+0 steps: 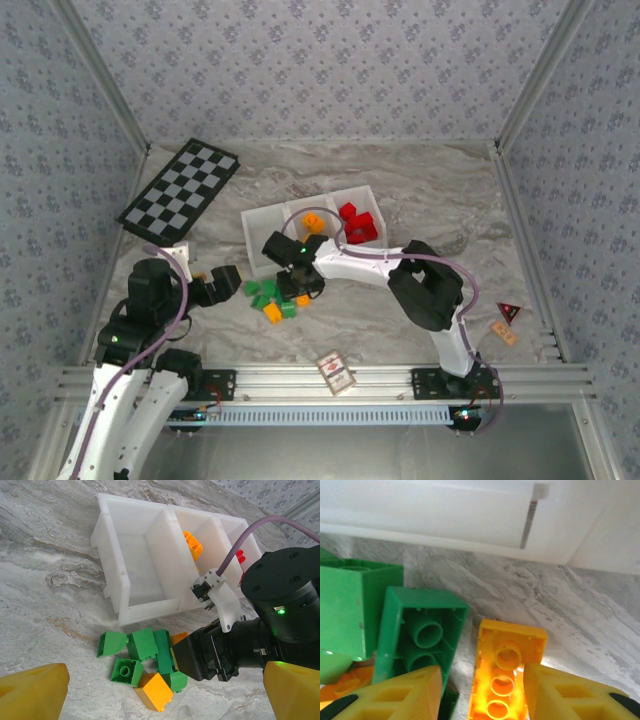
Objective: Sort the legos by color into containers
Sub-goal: Pick up the lego from the bottom-center of the table.
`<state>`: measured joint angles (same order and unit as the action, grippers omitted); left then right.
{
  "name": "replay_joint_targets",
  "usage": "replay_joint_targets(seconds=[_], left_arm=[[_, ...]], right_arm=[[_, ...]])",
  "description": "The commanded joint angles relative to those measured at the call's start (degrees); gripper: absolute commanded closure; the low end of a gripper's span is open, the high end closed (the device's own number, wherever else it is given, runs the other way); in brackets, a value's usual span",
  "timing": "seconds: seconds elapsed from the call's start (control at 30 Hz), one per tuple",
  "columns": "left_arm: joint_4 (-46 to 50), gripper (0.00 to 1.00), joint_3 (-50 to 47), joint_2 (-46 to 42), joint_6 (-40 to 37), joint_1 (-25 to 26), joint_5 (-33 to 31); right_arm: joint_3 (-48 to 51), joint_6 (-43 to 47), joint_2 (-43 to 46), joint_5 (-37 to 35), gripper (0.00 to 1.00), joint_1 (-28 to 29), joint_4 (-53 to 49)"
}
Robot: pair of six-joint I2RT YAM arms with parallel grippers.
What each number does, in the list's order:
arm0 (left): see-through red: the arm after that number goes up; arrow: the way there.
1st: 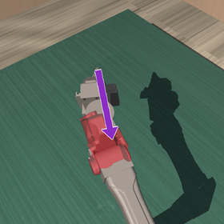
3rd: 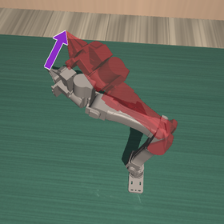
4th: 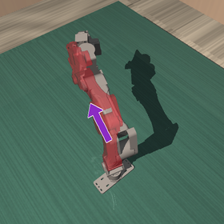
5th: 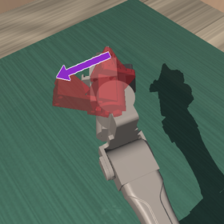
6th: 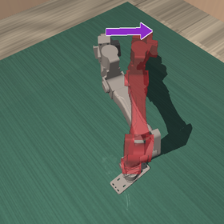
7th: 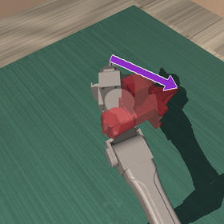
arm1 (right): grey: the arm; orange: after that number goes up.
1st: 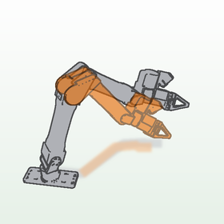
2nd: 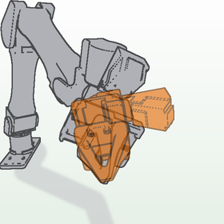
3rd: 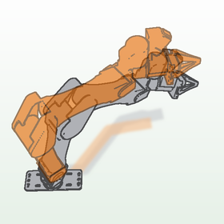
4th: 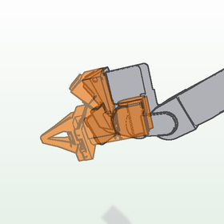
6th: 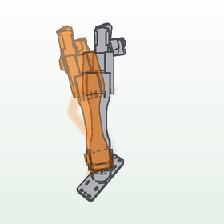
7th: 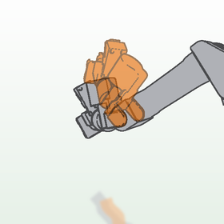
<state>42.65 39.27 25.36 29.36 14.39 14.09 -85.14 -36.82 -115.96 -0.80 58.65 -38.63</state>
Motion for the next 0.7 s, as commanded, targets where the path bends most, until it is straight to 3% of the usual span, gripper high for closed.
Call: replay_joint_targets(seconds=[0.0, 0.43, 0.67], left_arm=[[-0.31, 0.00, 0.15, -0.49, -0.54, 0.37, -0.47], [-0.33, 0.00, 0.16, -0.48, -0.54, 0.37, -0.48], [-0.37, 0.00, 0.20, -0.56, -0.54, 0.38, -0.59]], right_arm=[[-2.07, 0.33, 0.08, -2.31, 0.49, 0.33, -5.54], [-3.54, -0.09, -2.38, -2.28, 0.36, 0.10, -6.80], [-2.16, -1.14, -3.02, -1.74, 0.36, -0.96, -6.79]])
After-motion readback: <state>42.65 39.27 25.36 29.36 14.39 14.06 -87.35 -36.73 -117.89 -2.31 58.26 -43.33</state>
